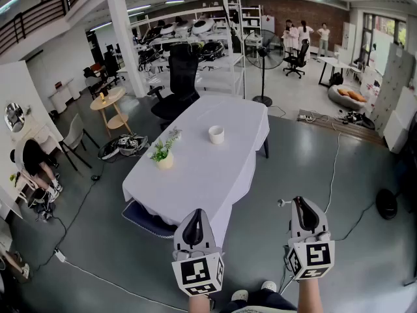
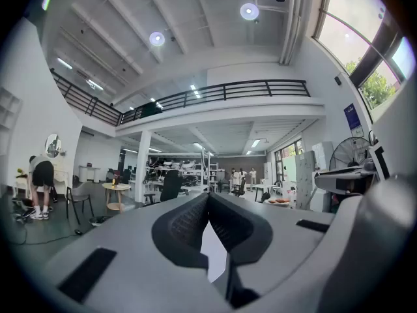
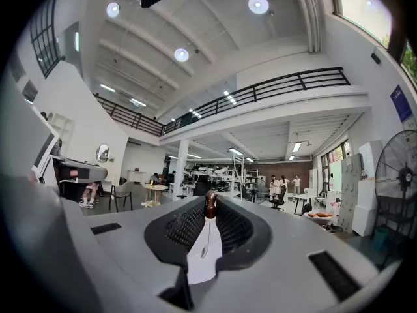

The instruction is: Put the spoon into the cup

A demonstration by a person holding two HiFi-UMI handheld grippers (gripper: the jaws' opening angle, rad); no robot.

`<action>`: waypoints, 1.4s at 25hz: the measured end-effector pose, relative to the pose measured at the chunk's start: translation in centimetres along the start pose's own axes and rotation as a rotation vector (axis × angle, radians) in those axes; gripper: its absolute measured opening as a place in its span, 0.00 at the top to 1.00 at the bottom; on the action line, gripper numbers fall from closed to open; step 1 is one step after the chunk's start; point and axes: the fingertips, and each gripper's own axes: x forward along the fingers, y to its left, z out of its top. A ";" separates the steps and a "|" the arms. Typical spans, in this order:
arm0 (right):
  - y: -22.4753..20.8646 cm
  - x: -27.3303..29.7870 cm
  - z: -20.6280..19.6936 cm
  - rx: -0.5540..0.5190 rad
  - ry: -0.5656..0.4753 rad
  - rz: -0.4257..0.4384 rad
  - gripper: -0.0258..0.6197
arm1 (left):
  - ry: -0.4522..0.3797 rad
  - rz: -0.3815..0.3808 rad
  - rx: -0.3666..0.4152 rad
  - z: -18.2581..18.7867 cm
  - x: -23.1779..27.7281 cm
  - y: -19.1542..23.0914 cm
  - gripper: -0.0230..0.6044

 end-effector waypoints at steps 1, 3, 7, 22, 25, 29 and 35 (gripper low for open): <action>0.5 0.4 -0.2 -0.001 0.000 0.000 0.87 | 0.000 -0.001 0.000 -0.2 0.2 0.5 0.94; 1.1 0.9 -0.5 -0.002 0.001 -0.001 0.87 | 0.000 -0.002 0.000 -0.5 0.5 1.3 0.94; 1.0 1.5 -0.5 -0.007 0.004 -0.003 0.87 | 0.000 -0.004 0.002 -0.5 1.1 1.4 0.94; 0.4 4.9 -2.5 0.047 0.003 -0.024 0.87 | 0.032 -0.019 0.017 -2.6 4.8 2.2 0.94; -0.3 7.1 -2.6 0.051 0.010 -0.017 0.87 | 0.040 -0.010 0.015 -2.7 6.9 2.4 0.94; -2.4 11.5 -2.6 0.058 0.014 0.003 0.87 | 0.049 0.010 0.019 -2.4 11.3 2.1 0.94; -6.7 21.1 -4.0 0.071 0.013 0.043 0.87 | 0.053 0.060 0.019 -3.0 20.5 1.3 0.94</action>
